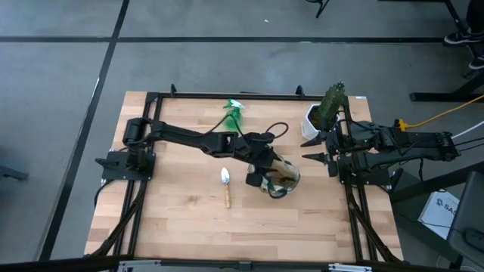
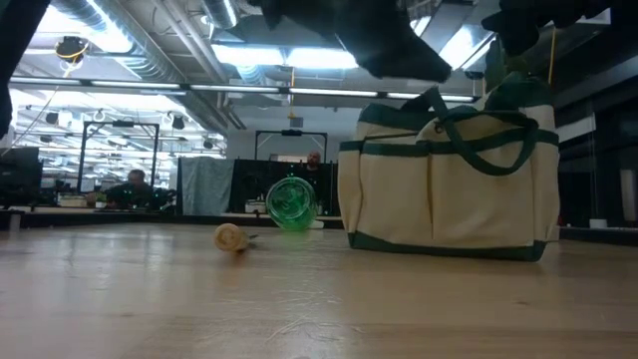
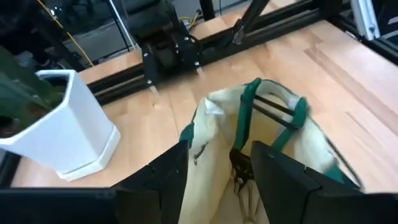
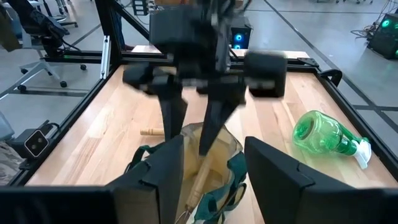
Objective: Pick & Place Garden tools in Gardening bag
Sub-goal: Put the brown trowel into the light brown gardening bag
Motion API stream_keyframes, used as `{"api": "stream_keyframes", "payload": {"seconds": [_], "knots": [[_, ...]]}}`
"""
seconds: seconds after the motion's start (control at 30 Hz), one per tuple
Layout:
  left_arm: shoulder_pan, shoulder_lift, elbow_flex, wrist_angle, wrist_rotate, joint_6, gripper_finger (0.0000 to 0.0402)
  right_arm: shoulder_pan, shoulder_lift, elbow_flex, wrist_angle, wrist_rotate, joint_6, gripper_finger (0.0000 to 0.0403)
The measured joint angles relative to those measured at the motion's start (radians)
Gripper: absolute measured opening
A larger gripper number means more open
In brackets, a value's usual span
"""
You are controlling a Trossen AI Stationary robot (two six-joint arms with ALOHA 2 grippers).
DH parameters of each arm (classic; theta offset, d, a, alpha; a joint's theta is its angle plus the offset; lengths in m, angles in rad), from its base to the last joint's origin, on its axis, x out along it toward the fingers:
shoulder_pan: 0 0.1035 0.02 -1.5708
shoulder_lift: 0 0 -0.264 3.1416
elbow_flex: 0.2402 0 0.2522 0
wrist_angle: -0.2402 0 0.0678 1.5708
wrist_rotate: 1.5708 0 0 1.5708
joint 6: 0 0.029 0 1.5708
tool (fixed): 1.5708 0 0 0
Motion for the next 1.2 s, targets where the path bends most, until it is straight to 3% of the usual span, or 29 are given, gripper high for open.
{"api": "stream_keyframes", "payload": {"seconds": [0.3,0.57,0.9,1.2], "knots": [[-0.008,-0.133,-0.001,-0.404,0.016,-0.113,0.0164,0.000,0.000,0.000,0.000,0.000,0.000,0.0172],[-0.044,-0.158,-0.001,-0.622,0.026,-0.221,0.0162,0.000,0.000,0.000,-0.005,0.000,0.000,0.0172],[-0.065,-0.174,-0.172,-0.635,0.029,-0.284,0.0158,0.000,0.000,0.000,-0.006,0.000,0.000,0.0172],[-0.113,-0.207,-0.346,-0.462,0.089,-0.316,0.0146,0.000,0.000,0.000,-0.009,0.000,0.000,0.0172]]}}
